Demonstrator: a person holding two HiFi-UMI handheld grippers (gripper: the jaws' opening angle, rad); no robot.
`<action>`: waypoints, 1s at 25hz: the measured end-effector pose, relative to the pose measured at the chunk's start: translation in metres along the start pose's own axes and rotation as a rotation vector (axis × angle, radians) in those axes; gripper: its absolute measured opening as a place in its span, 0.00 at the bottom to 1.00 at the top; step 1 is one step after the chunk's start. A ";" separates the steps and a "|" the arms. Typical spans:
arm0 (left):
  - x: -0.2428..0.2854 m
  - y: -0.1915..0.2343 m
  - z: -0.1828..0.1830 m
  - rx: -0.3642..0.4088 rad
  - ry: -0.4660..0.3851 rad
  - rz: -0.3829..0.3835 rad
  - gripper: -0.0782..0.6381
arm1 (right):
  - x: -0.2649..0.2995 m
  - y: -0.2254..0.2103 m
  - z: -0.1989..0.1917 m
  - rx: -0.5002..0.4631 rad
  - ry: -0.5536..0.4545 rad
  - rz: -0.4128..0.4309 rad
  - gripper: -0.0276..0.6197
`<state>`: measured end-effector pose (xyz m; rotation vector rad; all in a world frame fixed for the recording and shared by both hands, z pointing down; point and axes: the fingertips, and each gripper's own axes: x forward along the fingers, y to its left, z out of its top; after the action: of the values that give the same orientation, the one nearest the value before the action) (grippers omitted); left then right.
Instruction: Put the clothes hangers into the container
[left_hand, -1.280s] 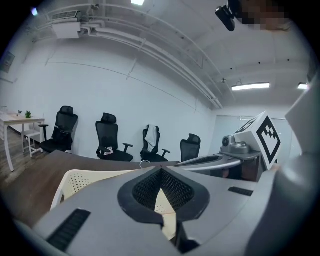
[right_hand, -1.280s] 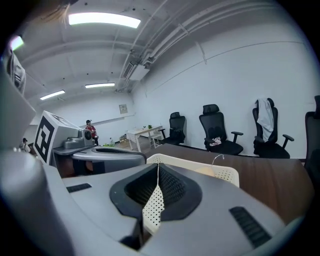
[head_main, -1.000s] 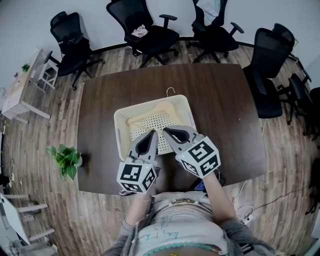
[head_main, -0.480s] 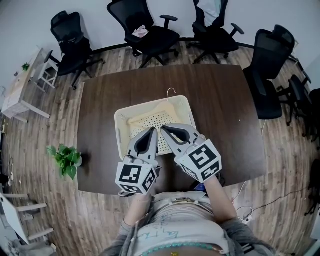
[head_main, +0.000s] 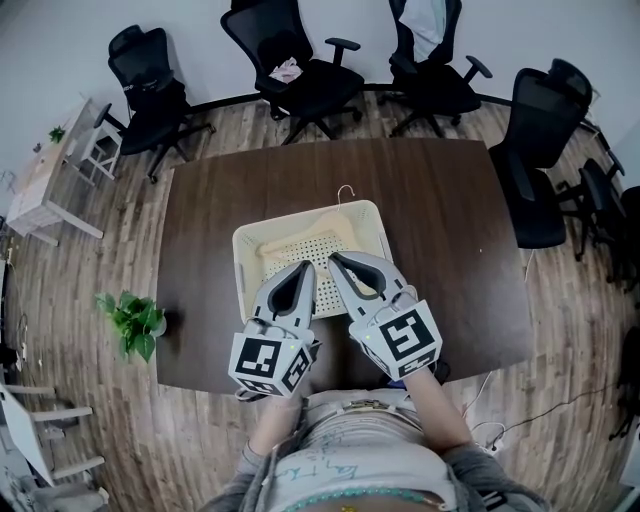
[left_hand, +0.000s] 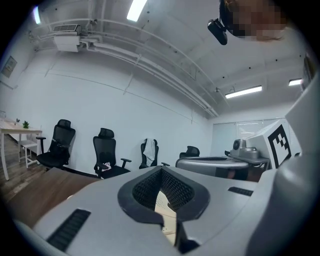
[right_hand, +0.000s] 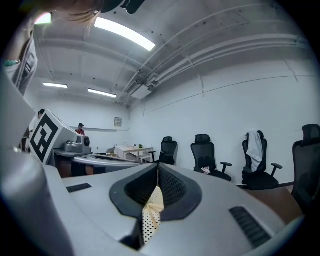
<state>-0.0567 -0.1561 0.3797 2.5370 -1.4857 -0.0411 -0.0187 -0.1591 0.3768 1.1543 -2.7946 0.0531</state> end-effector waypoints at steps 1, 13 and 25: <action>0.000 0.000 0.001 0.002 -0.005 -0.001 0.12 | 0.000 0.002 0.003 -0.005 -0.014 0.002 0.08; -0.003 -0.006 0.009 0.025 -0.033 0.003 0.12 | -0.003 0.001 0.005 -0.006 -0.044 -0.032 0.08; -0.001 -0.015 0.008 0.025 -0.023 -0.006 0.12 | -0.009 0.002 0.005 0.004 -0.035 -0.026 0.08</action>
<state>-0.0454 -0.1490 0.3692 2.5695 -1.4964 -0.0530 -0.0144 -0.1514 0.3705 1.2040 -2.8100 0.0359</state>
